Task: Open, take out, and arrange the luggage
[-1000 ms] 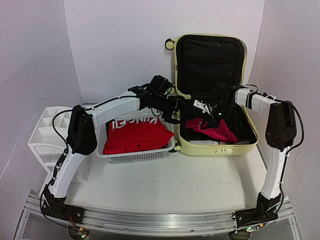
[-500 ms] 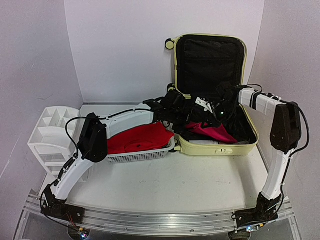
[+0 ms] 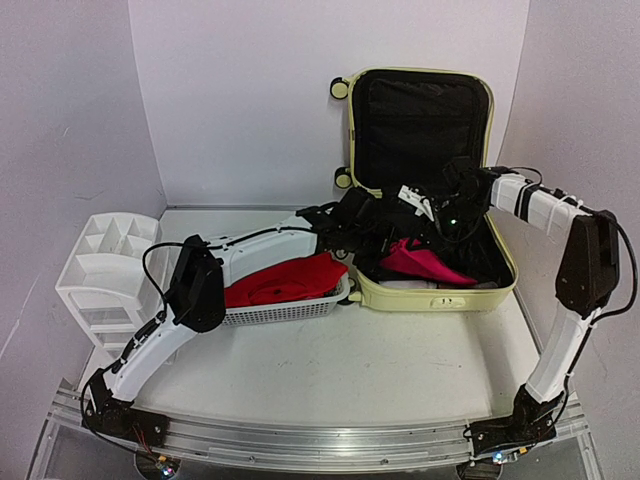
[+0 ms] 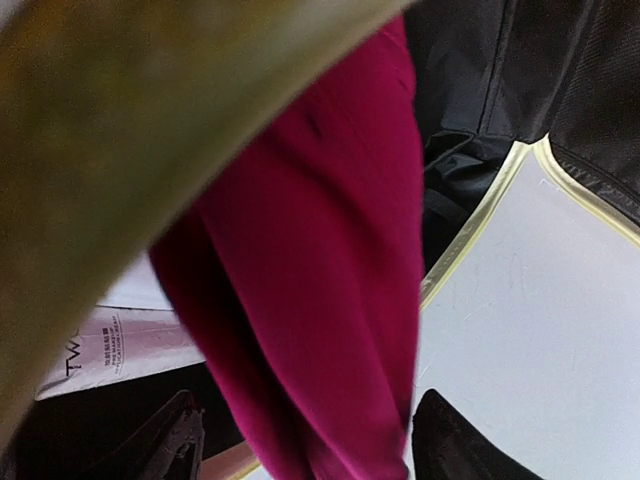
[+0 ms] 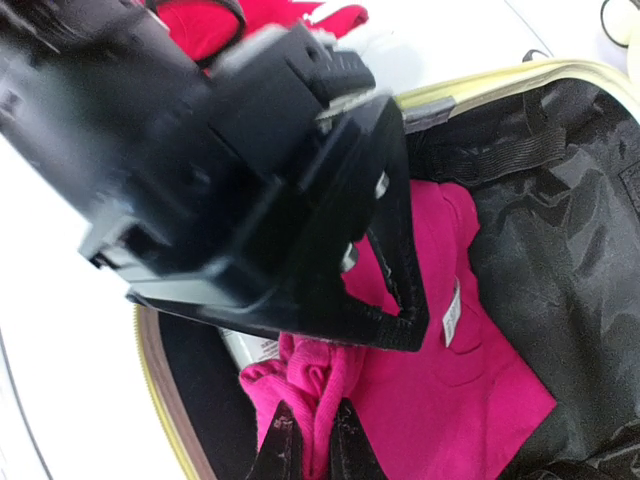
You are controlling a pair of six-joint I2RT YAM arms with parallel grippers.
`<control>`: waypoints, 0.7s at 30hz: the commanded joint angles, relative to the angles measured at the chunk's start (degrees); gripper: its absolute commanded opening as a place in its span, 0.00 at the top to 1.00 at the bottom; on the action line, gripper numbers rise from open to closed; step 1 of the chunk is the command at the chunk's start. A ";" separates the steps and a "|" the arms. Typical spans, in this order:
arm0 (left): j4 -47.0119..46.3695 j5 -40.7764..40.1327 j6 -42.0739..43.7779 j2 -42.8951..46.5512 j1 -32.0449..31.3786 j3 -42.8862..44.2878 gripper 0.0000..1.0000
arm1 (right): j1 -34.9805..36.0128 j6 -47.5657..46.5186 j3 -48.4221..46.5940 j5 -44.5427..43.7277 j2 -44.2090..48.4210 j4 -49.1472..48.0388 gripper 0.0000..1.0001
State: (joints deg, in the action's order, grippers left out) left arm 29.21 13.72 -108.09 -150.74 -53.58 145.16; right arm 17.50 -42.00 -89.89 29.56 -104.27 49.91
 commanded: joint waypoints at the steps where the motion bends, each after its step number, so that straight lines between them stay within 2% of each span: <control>1: 1.64 -1.66 0.33 -0.50 -0.12 -0.61 0.33 | 0.00 1.13 0.92 2.96 5.57 -1.70 1.00; 10: -1.71 -2.76 0.27 -0.36 0.70 -1.87 0.52 | 0.08 1.71 4.02 4.23 11.44 -1.66 1.00; 18: -3.23 -2.39 -0.10 0.01 1.18 -3.02 0.52 | 0.08 1.99 5.24 5.44 14.53 -1.47 1.00; 21: -3.90 -1.92 0.33 0.95 1.49 -4.56 0.57 | 0.08 2.02 5.70 5.42 15.28 -1.31 1.00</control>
State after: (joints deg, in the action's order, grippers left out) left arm 25.69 11.94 -107.96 -151.04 -53.19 143.09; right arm 17.50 -40.62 -84.47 31.92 -93.19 50.13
